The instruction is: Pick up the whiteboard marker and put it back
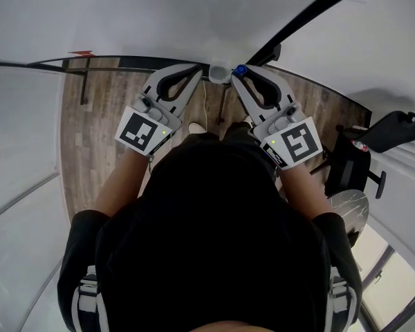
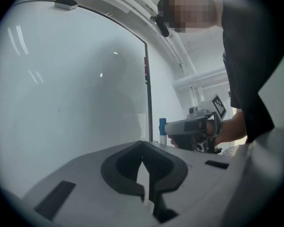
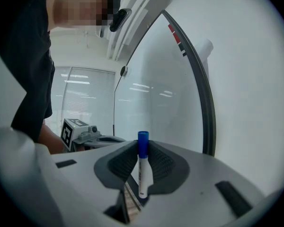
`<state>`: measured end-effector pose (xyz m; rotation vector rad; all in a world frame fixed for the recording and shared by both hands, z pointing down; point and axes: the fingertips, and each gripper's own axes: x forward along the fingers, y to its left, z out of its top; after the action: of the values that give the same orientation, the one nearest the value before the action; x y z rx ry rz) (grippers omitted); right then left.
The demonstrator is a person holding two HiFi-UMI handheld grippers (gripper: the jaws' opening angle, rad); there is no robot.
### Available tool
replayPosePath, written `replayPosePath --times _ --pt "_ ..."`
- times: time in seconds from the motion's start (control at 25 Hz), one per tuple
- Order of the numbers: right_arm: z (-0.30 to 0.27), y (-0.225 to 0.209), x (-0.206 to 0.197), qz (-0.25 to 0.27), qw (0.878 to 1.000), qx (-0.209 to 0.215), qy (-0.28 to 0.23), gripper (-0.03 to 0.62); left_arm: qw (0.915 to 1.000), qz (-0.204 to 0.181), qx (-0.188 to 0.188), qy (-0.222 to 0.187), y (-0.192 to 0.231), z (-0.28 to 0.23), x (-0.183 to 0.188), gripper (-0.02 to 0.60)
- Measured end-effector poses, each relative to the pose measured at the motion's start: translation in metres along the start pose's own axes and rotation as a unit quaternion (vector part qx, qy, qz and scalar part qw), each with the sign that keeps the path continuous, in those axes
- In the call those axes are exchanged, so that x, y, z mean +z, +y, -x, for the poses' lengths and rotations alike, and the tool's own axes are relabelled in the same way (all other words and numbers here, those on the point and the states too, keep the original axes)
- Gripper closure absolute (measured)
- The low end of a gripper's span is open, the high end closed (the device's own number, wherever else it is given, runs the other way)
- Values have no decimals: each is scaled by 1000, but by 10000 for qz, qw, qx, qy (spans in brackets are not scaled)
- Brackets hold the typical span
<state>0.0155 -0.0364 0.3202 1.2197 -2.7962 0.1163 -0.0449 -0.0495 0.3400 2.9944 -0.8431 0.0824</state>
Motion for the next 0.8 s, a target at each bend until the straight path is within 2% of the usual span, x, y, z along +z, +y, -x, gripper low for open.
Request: replayPosePath --times 0.8 --pt "0 0 -6 -13 10000 -24 19 531 10000 42 -51 23 -6 -2 -8 578"
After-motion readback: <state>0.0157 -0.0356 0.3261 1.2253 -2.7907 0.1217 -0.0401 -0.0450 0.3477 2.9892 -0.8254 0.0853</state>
